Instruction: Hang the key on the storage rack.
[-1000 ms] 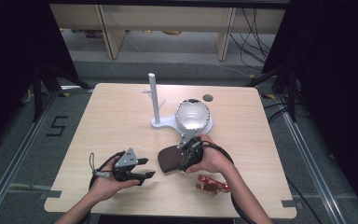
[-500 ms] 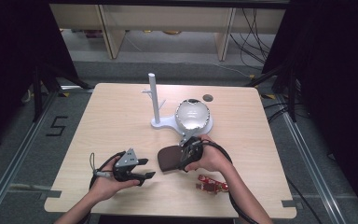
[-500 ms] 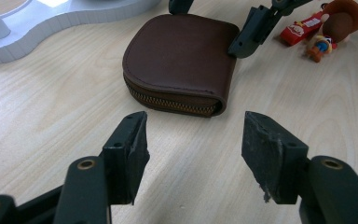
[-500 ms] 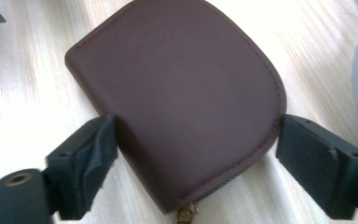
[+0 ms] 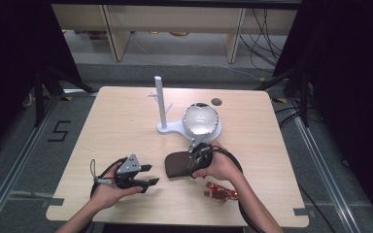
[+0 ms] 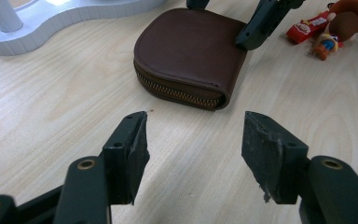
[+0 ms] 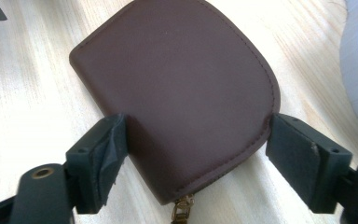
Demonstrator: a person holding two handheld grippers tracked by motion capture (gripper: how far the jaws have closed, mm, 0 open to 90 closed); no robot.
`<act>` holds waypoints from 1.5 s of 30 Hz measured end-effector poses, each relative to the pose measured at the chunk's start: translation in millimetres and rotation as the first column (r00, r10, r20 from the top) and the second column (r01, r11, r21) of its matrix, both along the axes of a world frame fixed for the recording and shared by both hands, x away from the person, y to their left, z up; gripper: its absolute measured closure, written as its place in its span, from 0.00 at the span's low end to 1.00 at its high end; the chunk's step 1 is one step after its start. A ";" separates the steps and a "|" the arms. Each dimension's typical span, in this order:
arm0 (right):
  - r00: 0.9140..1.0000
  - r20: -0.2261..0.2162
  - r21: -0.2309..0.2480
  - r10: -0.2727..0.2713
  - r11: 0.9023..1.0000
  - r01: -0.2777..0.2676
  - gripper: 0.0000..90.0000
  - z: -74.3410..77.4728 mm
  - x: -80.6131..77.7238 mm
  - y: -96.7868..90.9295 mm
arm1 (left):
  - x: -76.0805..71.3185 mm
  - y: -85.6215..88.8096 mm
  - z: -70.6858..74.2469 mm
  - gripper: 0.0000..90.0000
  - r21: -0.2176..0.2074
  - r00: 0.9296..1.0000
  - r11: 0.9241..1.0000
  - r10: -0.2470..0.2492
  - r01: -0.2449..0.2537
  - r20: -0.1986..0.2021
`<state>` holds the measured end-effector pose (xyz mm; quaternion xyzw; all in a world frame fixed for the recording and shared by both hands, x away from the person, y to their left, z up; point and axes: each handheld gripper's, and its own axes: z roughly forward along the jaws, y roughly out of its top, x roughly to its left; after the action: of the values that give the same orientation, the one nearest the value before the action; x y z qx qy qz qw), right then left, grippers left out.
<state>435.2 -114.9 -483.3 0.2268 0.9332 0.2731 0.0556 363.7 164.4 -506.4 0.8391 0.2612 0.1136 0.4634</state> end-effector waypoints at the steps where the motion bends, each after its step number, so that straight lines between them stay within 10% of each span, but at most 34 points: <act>1: 1.000 0.004 0.000 0.002 1.000 -0.002 0.27 1.1 0.0 -0.7 | 0.0 0.0 0.0 0.44 0.000 1.000 1.000 0.000 0.000 0.000; 3: 1.000 -0.007 0.003 -0.016 1.000 0.016 0.37 4.0 -1.7 -1.7 | -0.2 0.4 0.1 0.44 0.002 1.000 1.000 0.002 -0.002 -0.003; 4: 0.997 0.027 0.021 -0.068 0.997 0.068 1.00 10.1 -2.3 -4.1 | -0.5 0.7 0.7 0.44 0.010 1.000 1.000 0.004 -0.004 -0.008; 5: 0.986 0.089 0.082 -0.139 0.988 0.132 1.00 19.5 2.1 -11.2 | -0.2 0.7 0.6 0.44 0.008 1.000 1.000 0.000 0.000 -0.010; 6: 0.989 0.083 0.027 -0.126 0.992 0.125 0.96 23.2 2.6 -15.1 | -0.3 0.3 0.2 0.44 0.002 1.000 1.000 0.000 0.000 -0.010; 7: 0.998 0.010 -0.030 -0.068 0.997 0.068 0.91 22.1 4.8 -17.1 | -0.1 0.2 0.0 0.45 0.003 1.000 1.000 -0.004 0.004 -0.009; 9: 0.997 0.001 -0.015 -0.077 0.997 0.077 0.81 14.5 2.6 -15.8 | -0.3 -0.1 0.1 0.44 -0.002 1.000 1.000 0.002 -0.002 -0.004; 14: 0.977 -0.110 0.068 -0.180 0.980 0.188 0.62 10.1 1.8 -10.1 | -1.0 0.2 1.1 0.45 -0.011 1.000 1.000 0.001 -0.001 -0.003; 22: 0.961 -0.239 0.099 -0.143 0.980 0.170 0.44 9.7 12.2 12.5 | -1.8 -0.7 3.6 0.46 -0.008 1.000 1.000 0.002 -0.002 -0.001; 32: 0.865 -0.480 0.087 -0.146 0.973 0.213 0.52 -6.5 28.5 12.7 | -1.0 2.9 3.0 0.46 -0.007 1.000 1.000 -0.001 0.001 -0.008; 42: 0.902 -0.410 0.067 -0.135 0.982 0.178 0.78 5.9 20.7 12.2 | -0.4 2.6 4.1 0.46 -0.008 1.000 1.000 -0.002 0.002 -0.005; 45: 0.932 -0.346 0.065 -0.113 0.988 0.143 0.83 10.7 15.8 10.7 | -0.8 3.8 5.7 0.46 0.007 1.000 1.000 0.008 -0.008 -0.004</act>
<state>451.0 -104.2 -472.6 0.3333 0.8988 0.2668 -0.0993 362.9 168.2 -500.7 0.8399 0.2652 0.1147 0.4594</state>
